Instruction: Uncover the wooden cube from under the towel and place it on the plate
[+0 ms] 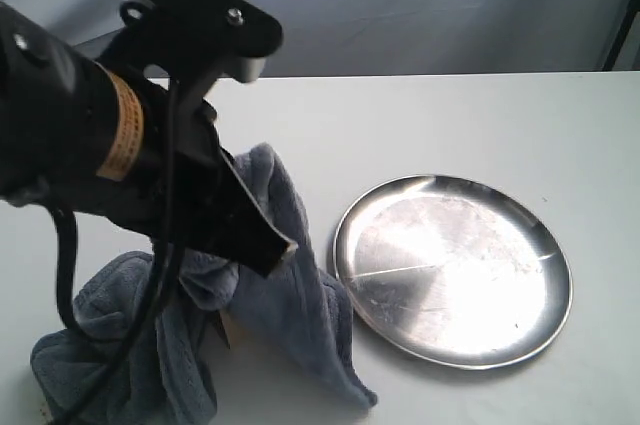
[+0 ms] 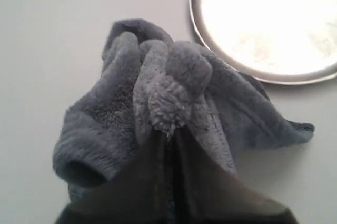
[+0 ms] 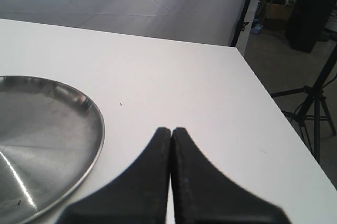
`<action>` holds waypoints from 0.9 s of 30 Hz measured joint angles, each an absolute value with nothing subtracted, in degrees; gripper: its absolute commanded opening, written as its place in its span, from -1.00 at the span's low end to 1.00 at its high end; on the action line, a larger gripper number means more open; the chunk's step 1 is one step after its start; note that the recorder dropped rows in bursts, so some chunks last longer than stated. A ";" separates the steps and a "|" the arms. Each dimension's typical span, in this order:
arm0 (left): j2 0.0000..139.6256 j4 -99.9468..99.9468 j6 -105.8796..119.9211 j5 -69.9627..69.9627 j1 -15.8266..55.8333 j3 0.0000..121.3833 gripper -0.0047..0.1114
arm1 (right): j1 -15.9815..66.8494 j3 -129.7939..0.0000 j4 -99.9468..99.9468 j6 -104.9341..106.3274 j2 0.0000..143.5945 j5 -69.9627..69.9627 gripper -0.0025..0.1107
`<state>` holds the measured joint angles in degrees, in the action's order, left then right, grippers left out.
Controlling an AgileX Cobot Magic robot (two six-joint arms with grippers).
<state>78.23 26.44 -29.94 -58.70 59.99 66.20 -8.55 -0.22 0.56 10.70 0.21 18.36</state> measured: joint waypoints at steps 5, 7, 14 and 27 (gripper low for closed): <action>75.21 32.39 -34.19 -58.81 59.99 66.20 -0.92 | -8.55 -0.22 0.56 10.70 0.21 18.36 -0.96; 73.77 35.00 -36.06 -59.21 59.99 66.20 -0.92 | -8.55 -0.22 0.56 10.70 0.21 18.36 -0.96; 73.00 42.71 -42.03 -68.66 59.99 66.20 -0.92 | -8.55 -0.22 0.56 10.70 0.21 18.36 -0.96; 73.00 39.44 -48.36 -69.79 46.89 65.57 -0.92 | -8.55 -0.22 0.56 10.70 0.21 18.36 -0.96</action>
<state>73.00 39.44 -48.36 -69.79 46.89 65.57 -8.55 -0.22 0.56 10.70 0.21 18.36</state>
